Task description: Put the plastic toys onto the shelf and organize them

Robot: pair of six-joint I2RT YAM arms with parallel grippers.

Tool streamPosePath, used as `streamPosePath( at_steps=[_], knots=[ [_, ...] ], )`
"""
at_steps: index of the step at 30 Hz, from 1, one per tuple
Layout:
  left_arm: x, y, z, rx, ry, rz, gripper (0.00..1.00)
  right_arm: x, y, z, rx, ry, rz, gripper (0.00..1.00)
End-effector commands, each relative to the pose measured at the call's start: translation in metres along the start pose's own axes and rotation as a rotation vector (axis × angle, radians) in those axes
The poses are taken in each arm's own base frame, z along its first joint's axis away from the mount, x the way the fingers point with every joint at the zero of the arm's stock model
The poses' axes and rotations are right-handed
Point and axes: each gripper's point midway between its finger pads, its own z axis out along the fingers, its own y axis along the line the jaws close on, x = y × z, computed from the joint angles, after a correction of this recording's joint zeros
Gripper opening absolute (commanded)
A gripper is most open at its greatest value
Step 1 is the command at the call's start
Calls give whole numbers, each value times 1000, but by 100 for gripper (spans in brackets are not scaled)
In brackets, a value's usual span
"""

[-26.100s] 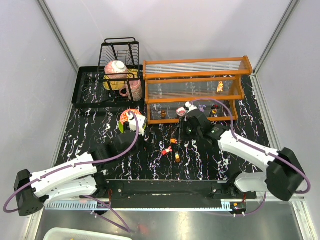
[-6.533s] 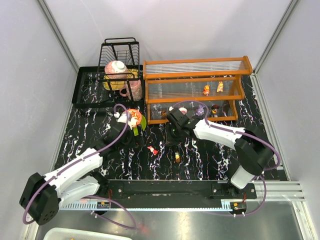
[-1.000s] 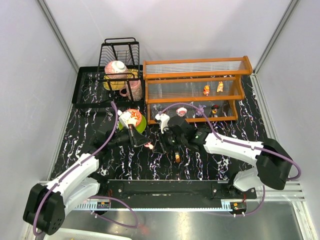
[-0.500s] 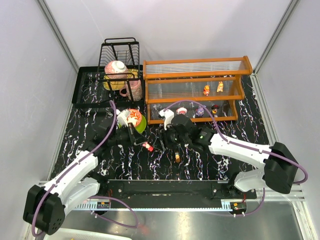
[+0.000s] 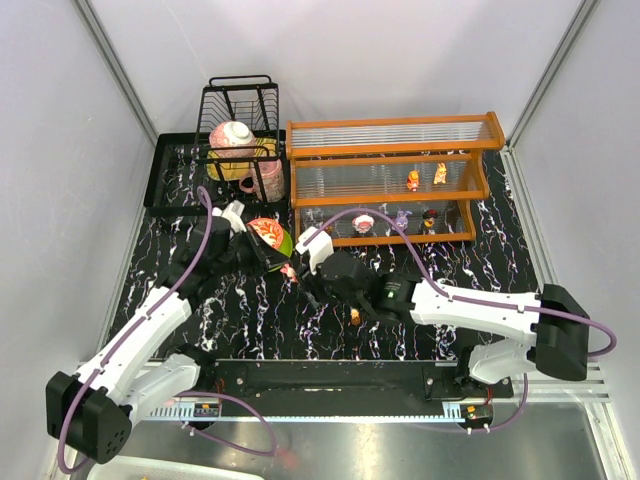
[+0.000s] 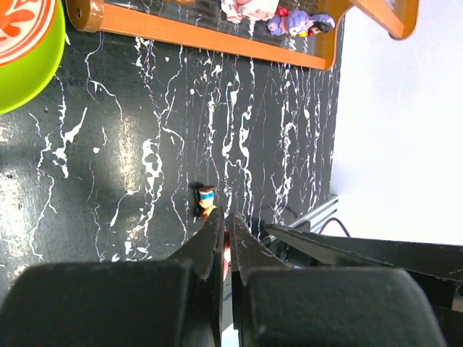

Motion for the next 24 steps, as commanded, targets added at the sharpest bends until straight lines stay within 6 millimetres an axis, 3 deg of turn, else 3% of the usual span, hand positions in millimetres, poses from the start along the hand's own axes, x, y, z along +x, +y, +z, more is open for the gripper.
streamPosePath(
  at_steps=[1, 10, 24],
  knots=[
    [-10, -11, -6, -17, -24, -79, 0, -33, -10, 9, 112, -106, -37, 56],
    [-7, -14, -8, -11, -12, -97, 0, -51, 3, 25, 101, -137, -74, 56],
    [-8, -16, -9, -9, -13, -116, 0, -39, 22, 31, 9, -93, -42, 56]
  ],
)
